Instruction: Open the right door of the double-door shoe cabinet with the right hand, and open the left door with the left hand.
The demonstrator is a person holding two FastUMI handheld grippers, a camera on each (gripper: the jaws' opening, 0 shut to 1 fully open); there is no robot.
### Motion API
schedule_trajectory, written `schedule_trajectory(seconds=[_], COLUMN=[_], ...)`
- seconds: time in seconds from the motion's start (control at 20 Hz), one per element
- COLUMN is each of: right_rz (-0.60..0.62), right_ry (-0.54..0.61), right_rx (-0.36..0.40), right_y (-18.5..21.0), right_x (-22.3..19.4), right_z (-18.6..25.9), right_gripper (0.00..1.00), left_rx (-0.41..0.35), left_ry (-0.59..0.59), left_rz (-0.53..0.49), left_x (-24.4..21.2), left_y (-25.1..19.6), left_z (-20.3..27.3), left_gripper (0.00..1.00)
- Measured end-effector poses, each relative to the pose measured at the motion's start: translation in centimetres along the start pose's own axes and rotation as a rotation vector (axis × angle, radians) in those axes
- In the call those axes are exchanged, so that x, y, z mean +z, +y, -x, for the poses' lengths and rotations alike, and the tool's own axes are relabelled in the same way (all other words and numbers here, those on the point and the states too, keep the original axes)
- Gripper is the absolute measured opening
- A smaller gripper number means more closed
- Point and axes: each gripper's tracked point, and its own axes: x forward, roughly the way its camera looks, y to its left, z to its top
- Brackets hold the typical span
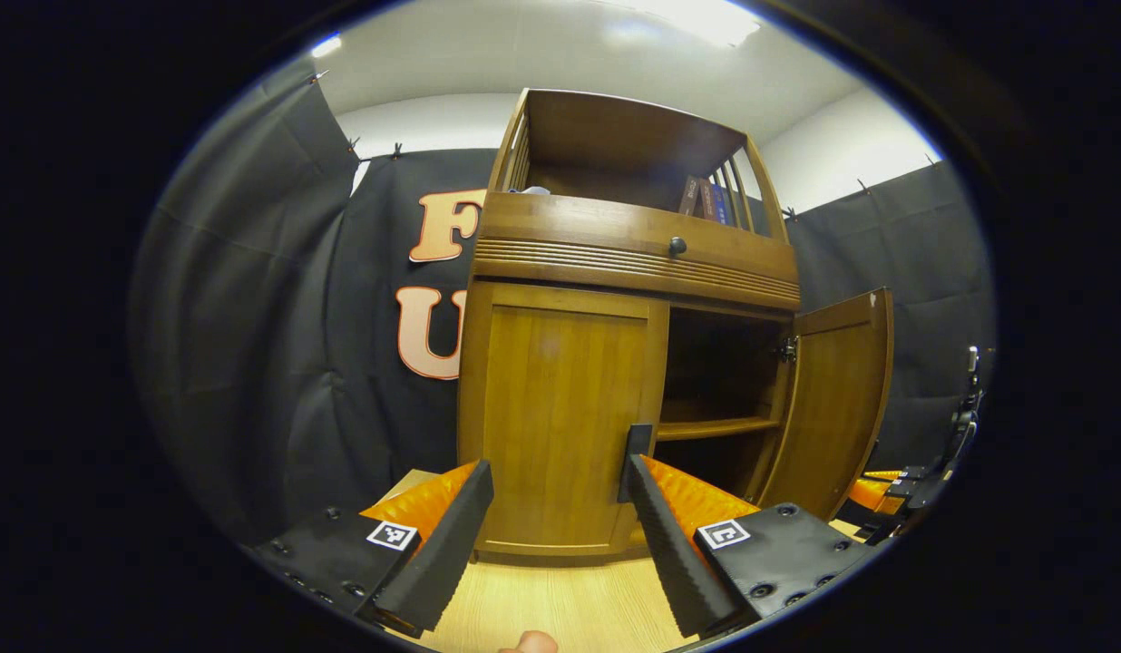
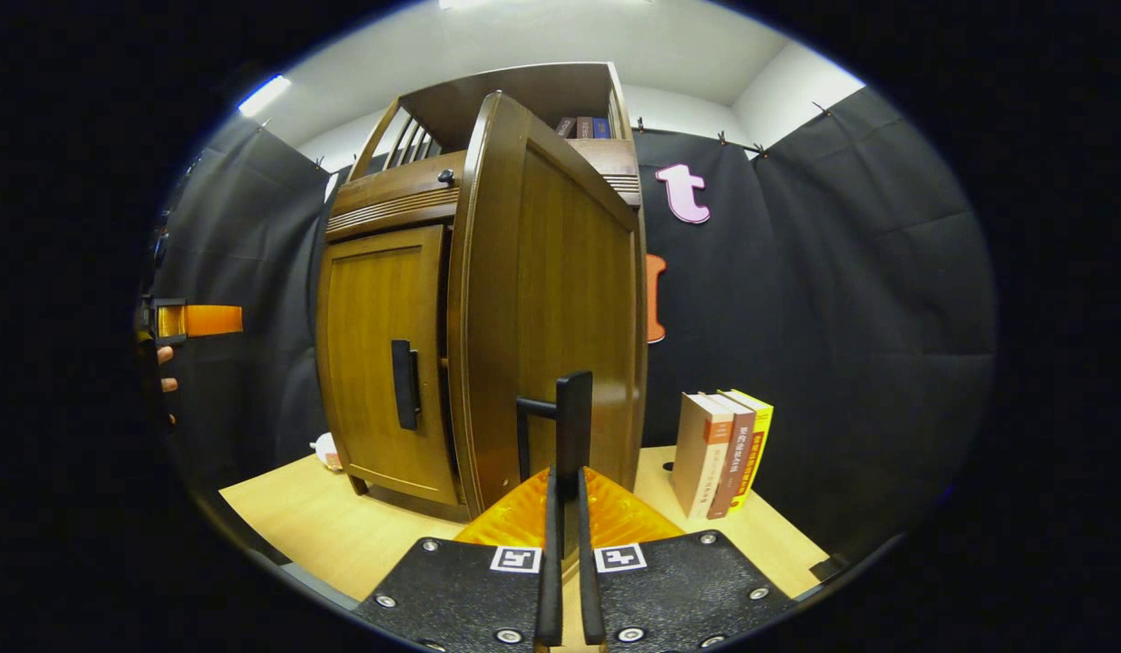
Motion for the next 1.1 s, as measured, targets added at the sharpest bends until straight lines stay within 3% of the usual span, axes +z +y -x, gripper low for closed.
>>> schedule_trajectory(seconds=[0.05, 0.1, 0.15, 0.2, 0.65, 0.8, 0.9, 0.95, 1.05, 1.1], right_rz=[0.001, 0.003, 0.005, 0.007, 0.005, -0.011, -0.024, -0.03, -0.038, -0.045], right_ry=[0.001, 0.001, 0.003, 0.004, 0.006, 0.017, 0.022, 0.021, 0.021, 0.02], right_rx=[-0.009, -0.012, -0.008, -0.001, -0.032, -0.032, -0.024, -0.023, -0.02, -0.017], right_y=[-0.6, -1.0, -1.3, -1.4, -6.2, -8.0, -8.7, -9.1, -10.0, -10.4], right_x=[0.0, 0.1, -0.1, -0.1, -0.2, -0.9, -1.0, -0.9, -1.0, -1.0], right_z=[0.1, 0.2, 0.3, 0.4, 0.8, 0.0, -0.3, -0.3, -0.2, 0.0], right_gripper=[0.12, 0.07, 0.12, 0.07, 0.07, 0.06, 0.12, 0.06, 0.04, 0.12], left_rx=[-0.003, -0.005, -0.006, -0.008, -0.019, -0.028, -0.026, -0.026, -0.027, -0.028], left_ry=[0.002, 0.002, 0.002, 0.001, 0.014, 0.025, 0.028, 0.03, 0.033, 0.035], left_rz=[0.002, 0.002, 0.001, -0.001, -0.019, -0.02, -0.027, -0.031, -0.033, -0.035], left_x=[-0.1, -0.1, -0.1, -0.1, -0.6, -0.9, -1.0, -1.0, -1.0, -1.0], left_y=[-0.2, -0.3, -0.4, -0.5, -1.4, -1.9, -2.1, -2.2, -2.5, -2.7], left_z=[0.1, 0.1, 0.0, 0.1, -0.5, -0.8, -1.0, -1.1, -1.5, -1.9], left_gripper=[0.97, 0.96, 0.96, 0.96, 0.99, 0.94, 0.94, 0.94, 0.96, 0.96])
